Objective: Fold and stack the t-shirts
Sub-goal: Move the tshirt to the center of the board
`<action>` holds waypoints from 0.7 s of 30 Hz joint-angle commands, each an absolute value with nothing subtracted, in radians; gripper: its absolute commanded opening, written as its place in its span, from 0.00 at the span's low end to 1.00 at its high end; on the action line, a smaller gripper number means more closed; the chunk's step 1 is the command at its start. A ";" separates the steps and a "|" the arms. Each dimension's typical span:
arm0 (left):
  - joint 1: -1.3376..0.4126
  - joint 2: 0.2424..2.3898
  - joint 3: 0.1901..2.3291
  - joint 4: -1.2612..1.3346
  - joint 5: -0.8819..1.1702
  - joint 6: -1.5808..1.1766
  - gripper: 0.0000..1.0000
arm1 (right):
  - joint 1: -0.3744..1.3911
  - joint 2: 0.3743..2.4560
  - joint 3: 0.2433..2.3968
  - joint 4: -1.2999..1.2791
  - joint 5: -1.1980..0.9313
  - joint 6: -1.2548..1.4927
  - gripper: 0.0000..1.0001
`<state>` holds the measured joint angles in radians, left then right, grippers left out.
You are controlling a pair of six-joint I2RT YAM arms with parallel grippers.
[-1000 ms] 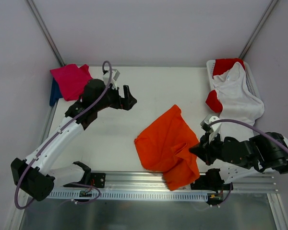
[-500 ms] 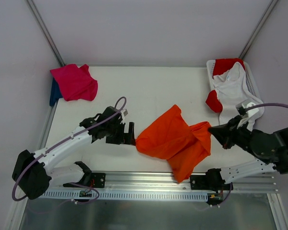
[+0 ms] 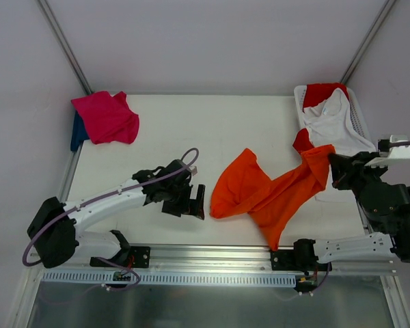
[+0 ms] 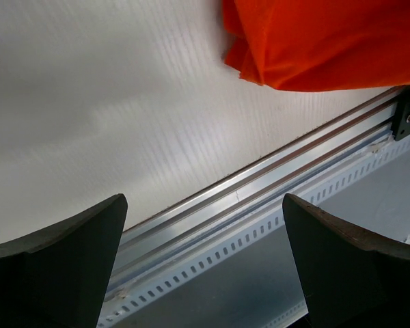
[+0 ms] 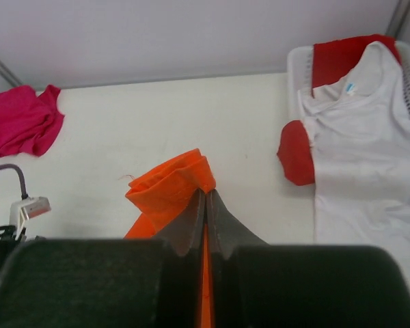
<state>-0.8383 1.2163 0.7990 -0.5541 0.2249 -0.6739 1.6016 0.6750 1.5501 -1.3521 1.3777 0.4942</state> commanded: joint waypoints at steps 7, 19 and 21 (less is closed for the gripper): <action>-0.942 1.417 1.004 -0.428 0.196 -0.661 0.99 | 1.571 0.735 1.632 -1.516 1.770 0.436 0.00; -1.065 1.808 1.264 -0.350 0.236 -0.701 0.97 | 1.566 0.790 1.450 -1.513 1.663 0.610 0.00; -1.075 1.828 1.276 -0.330 0.244 -0.722 0.96 | 1.554 0.802 1.421 -1.511 1.637 0.626 0.01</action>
<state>-1.0672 1.8175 1.2301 -0.3523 0.2150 -0.6727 1.5677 0.7765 1.4448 -1.3510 1.4548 0.5541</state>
